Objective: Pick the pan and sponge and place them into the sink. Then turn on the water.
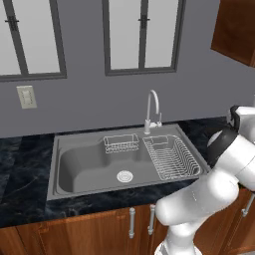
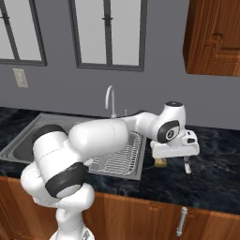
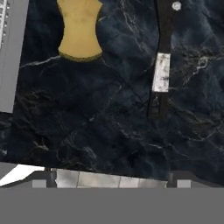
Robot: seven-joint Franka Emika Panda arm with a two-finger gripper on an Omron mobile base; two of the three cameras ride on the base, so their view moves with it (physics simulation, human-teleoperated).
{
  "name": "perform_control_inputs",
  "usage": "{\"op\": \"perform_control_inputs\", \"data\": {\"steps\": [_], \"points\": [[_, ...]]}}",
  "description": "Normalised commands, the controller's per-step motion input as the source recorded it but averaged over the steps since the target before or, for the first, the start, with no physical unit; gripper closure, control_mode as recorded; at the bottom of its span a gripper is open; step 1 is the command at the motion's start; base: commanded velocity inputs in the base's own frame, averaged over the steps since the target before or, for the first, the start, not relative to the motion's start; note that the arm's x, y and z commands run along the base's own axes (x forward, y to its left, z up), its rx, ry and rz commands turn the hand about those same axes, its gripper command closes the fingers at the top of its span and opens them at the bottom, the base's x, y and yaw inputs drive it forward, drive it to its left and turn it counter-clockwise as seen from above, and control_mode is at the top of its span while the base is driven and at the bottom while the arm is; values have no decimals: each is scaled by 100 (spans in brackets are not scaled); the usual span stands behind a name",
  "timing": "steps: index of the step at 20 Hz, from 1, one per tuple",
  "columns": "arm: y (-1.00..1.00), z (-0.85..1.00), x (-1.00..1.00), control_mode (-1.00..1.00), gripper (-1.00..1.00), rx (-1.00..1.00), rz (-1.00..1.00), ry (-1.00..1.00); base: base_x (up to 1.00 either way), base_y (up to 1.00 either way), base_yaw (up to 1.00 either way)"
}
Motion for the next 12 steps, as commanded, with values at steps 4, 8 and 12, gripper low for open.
{"op": "perform_control_inputs", "data": {"steps": [4, 8, 12], "points": [[-32, -37, 18, -100, -100, 5, 9, 0, 0, 0, 0], [-3, -39, 33, -100, -100, 2, 1, 0, 0, 0, 0], [-3, -36, 32, -100, -100, 3, 0, 0, 0, 0, 0]]}}
